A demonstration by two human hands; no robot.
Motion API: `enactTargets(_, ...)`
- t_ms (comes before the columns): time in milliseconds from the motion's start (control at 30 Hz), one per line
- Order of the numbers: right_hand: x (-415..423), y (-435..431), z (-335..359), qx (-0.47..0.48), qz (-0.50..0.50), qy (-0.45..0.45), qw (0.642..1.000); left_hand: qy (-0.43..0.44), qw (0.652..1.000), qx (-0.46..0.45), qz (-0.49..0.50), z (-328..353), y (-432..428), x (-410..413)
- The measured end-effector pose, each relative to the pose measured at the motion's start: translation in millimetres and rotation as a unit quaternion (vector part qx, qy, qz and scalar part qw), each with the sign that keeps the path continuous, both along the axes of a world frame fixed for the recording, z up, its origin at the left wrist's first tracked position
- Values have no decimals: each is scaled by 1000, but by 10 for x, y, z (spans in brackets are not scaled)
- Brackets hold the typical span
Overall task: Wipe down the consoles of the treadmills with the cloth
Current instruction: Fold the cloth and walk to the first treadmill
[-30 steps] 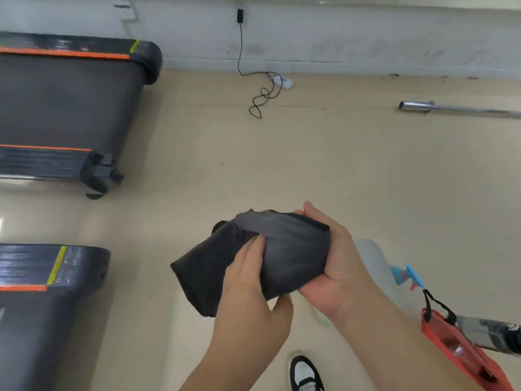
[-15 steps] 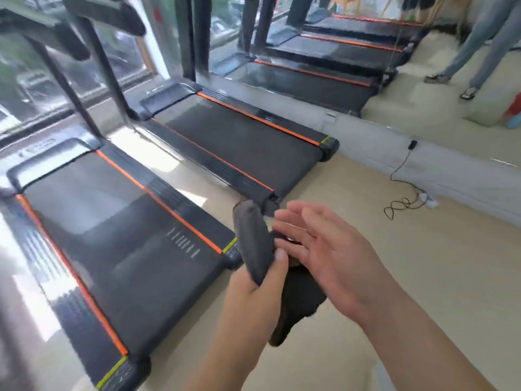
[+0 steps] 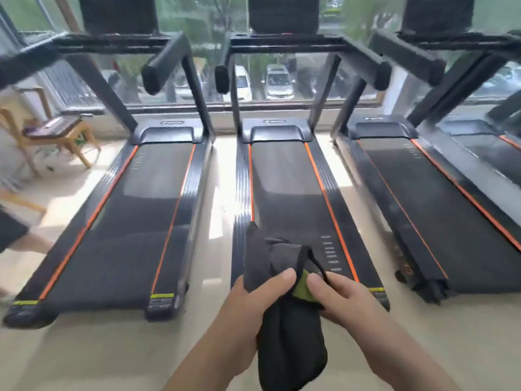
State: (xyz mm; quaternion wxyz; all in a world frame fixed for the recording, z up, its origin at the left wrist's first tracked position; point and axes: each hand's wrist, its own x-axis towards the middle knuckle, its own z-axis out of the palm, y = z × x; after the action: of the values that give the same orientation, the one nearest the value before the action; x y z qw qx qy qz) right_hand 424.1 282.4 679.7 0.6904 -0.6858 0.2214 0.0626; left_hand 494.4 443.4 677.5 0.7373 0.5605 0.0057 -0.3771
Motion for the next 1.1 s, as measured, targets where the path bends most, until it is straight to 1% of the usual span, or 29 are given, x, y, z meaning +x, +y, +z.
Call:
enactTargets(67,463,489,-50,-55,-60,-23,996,8,998,14,58,-2,477,366)
enactTargets(133,922,963,-55,-114,-85,-59,988,12,994,28,105,4,929,748)
enactTargets(167,1141,1190,-40,-122,-77,-76,987,15,992,33,121,-5,1131,933)
enactTargets(300,1925,1974,-42,-141,23,-99,985,45,984,40,166,-21,1801,1573)
enactTargets(367,2319,2248,-61,-147,28,-120,981,68,981,33,179,-2,2073,1868)
enactTargets(467,2920,2475,-6,-104,5,-138,985,66,972,38,224,68,2447,2321)
enactTargets(533,3324,2562,80,-58,-30,-121,991,69,967,38,243,194,2637,2597)
enactTargets(600,3740,2642,118,-40,-34,-85,995,76,960,31,267,249,2778,2908)
enactTargets(700,4330,2771,64,-43,19,-27,999,112,942,9,315,282,2849,3435)
enactTargets(767,4720,2868,1,-45,69,16,996,113,935,-12,336,320,2861,3815)
enactTargets(800,4940,2893,-34,-33,100,38,994,107,935,-24,337,345,2864,4021)
enactTargets(867,5383,2890,-45,30,160,72,984,88,938,-44,332,408,2857,4437)
enactTargets(900,5602,2873,-27,62,184,75,978,78,940,-47,329,475,2843,4631)
enactTargets(967,6018,2858,91,118,201,52,971,60,946,-51,316,556,2859,5061)
enactTargets(1033,6431,2843,284,159,181,27,970,58,951,-30,302,647,2877,5490)
enactTargets(1100,6820,2820,443,166,158,0,973,62,956,1,285,712,2901,5906)
